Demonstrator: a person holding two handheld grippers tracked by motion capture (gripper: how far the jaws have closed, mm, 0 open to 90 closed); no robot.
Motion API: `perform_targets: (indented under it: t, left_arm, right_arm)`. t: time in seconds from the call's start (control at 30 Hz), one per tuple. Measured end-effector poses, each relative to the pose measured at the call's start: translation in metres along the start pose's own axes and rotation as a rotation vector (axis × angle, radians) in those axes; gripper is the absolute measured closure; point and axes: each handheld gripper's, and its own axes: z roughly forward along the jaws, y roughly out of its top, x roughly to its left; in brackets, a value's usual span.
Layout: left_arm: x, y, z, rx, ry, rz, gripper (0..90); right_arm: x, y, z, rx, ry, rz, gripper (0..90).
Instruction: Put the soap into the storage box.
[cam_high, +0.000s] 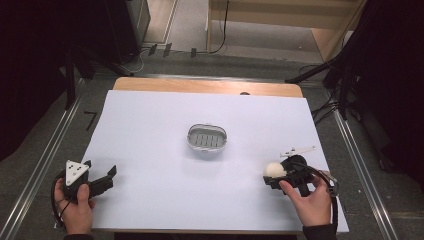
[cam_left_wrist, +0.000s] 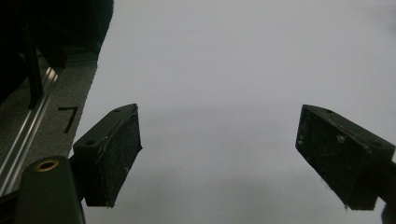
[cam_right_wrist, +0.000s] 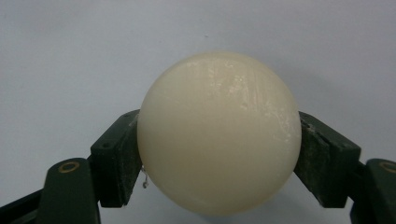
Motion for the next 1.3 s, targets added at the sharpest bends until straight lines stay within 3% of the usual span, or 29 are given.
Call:
perform_targets:
  t: [0.83, 1.3]
  left_arm:
    - [0.001, 0.0, 0.001, 0.005, -0.008, -0.012, 15.1]
    - [0.001, 0.0, 0.001, 0.008, -0.009, -0.013, 15.1]
  right_arm:
    - [0.03, 0.034, 0.011, 0.013, 0.035, -0.069, 24.9]
    - [0.041, 0.054, 0.011, -0.012, 0.055, -0.086, 25.0]
